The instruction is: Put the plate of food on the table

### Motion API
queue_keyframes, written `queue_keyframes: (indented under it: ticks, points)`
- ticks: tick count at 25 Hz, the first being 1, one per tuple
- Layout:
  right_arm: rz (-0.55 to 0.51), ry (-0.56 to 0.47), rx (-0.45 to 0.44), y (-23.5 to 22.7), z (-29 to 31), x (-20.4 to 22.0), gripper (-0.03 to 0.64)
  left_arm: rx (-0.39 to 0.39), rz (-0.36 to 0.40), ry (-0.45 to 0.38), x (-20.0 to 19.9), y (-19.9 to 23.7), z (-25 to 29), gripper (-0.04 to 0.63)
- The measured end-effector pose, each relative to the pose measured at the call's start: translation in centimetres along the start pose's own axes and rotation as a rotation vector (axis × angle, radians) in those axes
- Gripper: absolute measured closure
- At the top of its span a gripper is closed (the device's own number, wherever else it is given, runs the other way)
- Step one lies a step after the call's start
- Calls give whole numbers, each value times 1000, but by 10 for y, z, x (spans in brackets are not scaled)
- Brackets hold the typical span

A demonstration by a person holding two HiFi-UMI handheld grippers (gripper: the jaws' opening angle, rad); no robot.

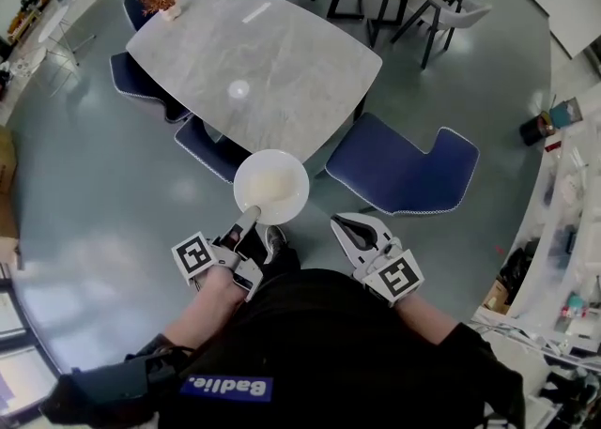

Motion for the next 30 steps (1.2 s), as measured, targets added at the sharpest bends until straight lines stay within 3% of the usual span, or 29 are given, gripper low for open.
queue_keyframes:
  ticks: [13,20,30]
  points:
    - [43,19,146,-28,83,-20,607,-21,55,90,-117,17,74,581]
    - [32,39,181,-53,85,-21,607,-39,51,90,-131,25,112,581]
    - [20,49,121,-105,90,-21,607,-82,91,41,-142,47,173,581]
Point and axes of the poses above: the fingertips, and each gripper's own axes: z forward along the fingers, y to its left, x out of its underside, the point moved 9 cm from there along -z, backward along the fingers, and after that the axes turned 1 degree about -y, right-handed, at the moved point
